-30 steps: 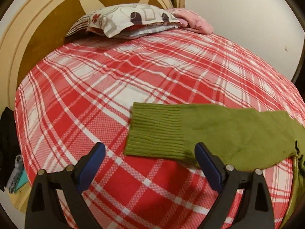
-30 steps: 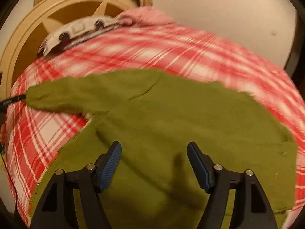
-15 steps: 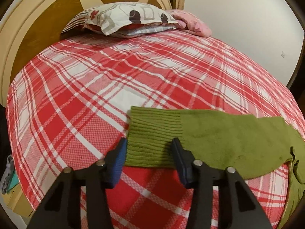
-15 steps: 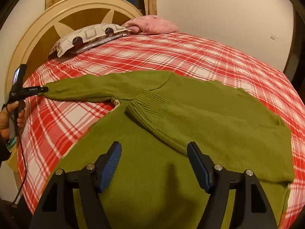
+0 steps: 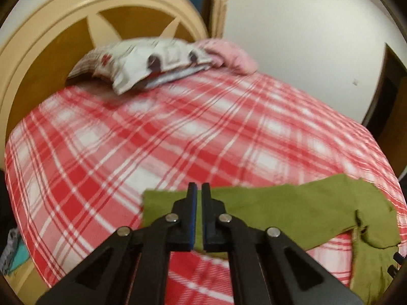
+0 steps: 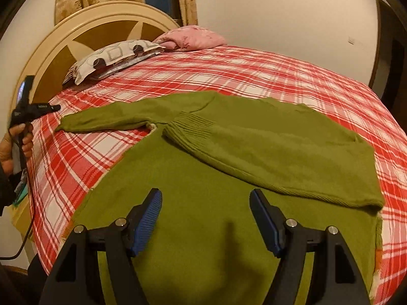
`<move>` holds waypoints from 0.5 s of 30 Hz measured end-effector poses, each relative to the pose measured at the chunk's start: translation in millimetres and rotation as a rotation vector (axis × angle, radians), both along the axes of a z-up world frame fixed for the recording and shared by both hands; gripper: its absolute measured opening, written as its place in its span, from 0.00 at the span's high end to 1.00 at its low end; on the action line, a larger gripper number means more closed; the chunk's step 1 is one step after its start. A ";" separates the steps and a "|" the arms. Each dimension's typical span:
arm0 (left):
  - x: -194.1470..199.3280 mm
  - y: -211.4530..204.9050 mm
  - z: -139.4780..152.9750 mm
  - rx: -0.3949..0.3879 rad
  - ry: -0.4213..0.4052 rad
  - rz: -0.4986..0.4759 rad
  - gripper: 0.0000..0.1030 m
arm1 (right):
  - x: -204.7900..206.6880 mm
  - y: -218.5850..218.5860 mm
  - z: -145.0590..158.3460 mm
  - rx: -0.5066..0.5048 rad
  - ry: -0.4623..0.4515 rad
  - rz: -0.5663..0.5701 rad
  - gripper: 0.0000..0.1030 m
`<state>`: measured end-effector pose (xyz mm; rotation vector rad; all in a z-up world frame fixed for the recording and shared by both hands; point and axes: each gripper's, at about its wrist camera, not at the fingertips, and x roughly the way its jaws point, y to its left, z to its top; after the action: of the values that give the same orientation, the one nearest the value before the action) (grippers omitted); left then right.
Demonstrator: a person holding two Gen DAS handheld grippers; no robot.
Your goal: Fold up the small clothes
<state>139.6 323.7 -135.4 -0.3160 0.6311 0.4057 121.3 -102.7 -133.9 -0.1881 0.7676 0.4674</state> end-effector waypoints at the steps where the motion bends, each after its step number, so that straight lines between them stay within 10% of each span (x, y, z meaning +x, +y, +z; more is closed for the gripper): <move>1: 1.6 -6.8 7.1 0.004 -0.013 -0.017 0.97 | -0.3 -4.3 0.6 0.010 0.001 -0.009 0.30; 6: 6.2 -23.5 26.7 0.031 -0.019 -0.035 0.90 | -4.1 -24.3 5.1 0.054 -0.004 -0.064 0.30; 8: 3.0 -15.7 22.9 0.045 0.005 -0.002 0.58 | -6.4 -30.1 6.7 0.059 -0.006 -0.080 0.30; 9: -1.8 -8.1 18.9 0.056 0.020 0.038 0.16 | -7.7 -32.4 7.5 0.066 -0.007 -0.086 0.30; 10: -7.8 -2.1 15.8 0.060 0.019 0.080 0.01 | -9.0 -34.8 8.1 0.077 -0.008 -0.090 0.30; 15: -24.9 27.7 -13.5 0.009 0.039 0.139 0.10 | -14.7 -37.0 4.7 0.098 -0.014 -0.089 0.30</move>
<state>114.7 351.3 -148.9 -0.3452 0.6478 0.5488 106.6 -139.7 -129.2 -0.0657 0.7348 0.4173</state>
